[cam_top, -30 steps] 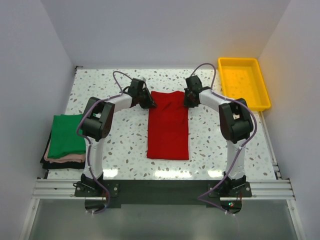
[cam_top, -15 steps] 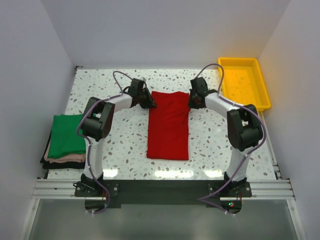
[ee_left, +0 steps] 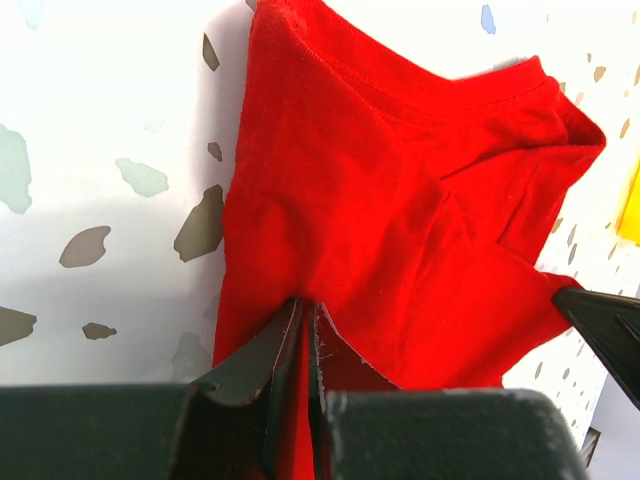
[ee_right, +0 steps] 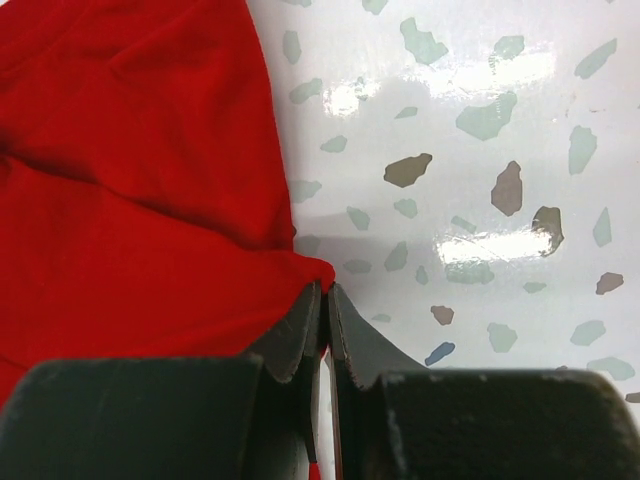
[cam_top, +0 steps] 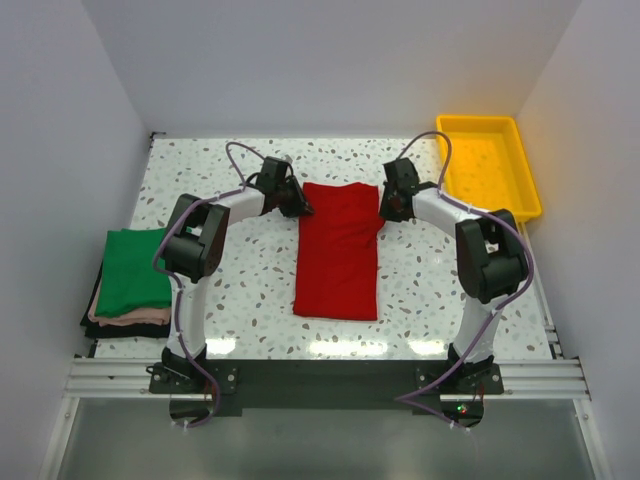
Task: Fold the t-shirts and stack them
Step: Fold the tshirt
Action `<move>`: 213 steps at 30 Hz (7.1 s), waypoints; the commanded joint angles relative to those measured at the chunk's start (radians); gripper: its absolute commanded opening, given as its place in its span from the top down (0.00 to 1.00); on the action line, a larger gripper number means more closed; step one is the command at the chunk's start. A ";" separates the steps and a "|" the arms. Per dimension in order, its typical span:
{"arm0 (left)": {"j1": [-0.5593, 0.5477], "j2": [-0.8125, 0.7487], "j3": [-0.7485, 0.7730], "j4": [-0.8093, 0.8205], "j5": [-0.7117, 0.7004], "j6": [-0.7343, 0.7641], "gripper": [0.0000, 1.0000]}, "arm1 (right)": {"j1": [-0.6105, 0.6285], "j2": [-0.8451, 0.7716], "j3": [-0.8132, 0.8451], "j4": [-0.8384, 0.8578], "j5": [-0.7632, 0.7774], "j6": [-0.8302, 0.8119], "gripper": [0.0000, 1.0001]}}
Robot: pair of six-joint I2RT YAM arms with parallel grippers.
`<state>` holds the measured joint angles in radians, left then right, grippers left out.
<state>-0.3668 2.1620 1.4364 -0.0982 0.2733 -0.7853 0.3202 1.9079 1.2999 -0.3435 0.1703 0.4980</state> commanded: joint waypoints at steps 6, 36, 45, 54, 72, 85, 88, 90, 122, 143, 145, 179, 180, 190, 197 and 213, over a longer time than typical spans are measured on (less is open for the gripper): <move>0.005 0.036 0.021 -0.032 -0.040 0.017 0.88 | 0.029 -0.053 0.041 0.044 -0.029 0.010 0.94; 0.006 0.039 0.021 -0.020 -0.017 0.020 0.88 | 0.175 0.134 0.090 0.199 -0.169 0.142 0.80; 0.005 0.012 0.027 -0.009 -0.011 0.032 0.84 | 0.148 0.077 0.091 0.199 -0.199 0.145 0.57; 0.005 -0.018 0.044 0.002 0.009 0.044 0.79 | 0.074 -0.050 -0.010 0.234 -0.294 0.188 0.55; 0.009 -0.066 0.084 -0.003 0.055 0.055 0.71 | 0.003 0.105 -0.126 0.328 -0.483 0.248 0.91; 0.023 -0.223 0.029 -0.040 0.086 0.029 0.56 | -0.055 0.301 0.077 0.330 -0.592 0.191 0.88; 0.023 -0.286 -0.068 -0.017 0.109 0.011 0.53 | -0.059 0.327 0.064 0.339 -0.637 0.198 0.87; 0.023 -0.339 -0.154 0.003 0.132 -0.002 0.52 | -0.061 0.323 0.042 0.397 -0.655 0.209 0.85; -0.187 -0.748 -0.708 -0.068 -0.029 0.023 0.61 | -0.060 -0.518 -0.510 0.153 -0.526 0.163 0.58; -0.319 -0.611 -0.740 -0.144 -0.223 0.011 0.69 | 0.080 -0.567 -0.752 0.078 -0.410 0.188 0.63; -0.325 -0.608 -0.742 -0.147 -0.223 0.008 0.69 | 0.080 -0.581 -0.751 0.066 -0.402 0.182 0.63; -0.320 -0.712 -0.933 0.009 -0.186 -0.164 0.54 | 0.079 -0.609 -0.820 0.116 -0.431 0.235 0.54; -0.320 -0.709 -0.933 0.011 -0.190 -0.164 0.54 | 0.079 -0.606 -0.823 0.121 -0.431 0.237 0.55; -0.322 -0.657 -0.923 0.057 -0.195 -0.158 0.63 | 0.077 -0.586 -0.821 0.144 -0.446 0.243 0.67; -0.325 -0.685 -0.907 0.057 -0.169 -0.140 0.94 | 0.079 -0.603 -0.809 0.133 -0.486 0.235 0.92; -0.460 -0.953 -0.981 -0.073 -0.183 -0.181 1.00 | 0.079 -0.982 -0.915 -0.070 -0.540 0.220 1.00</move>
<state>-0.7910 1.2808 0.4892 -0.1047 0.1345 -0.9524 0.3992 1.0237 0.4118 -0.3092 -0.3618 0.7330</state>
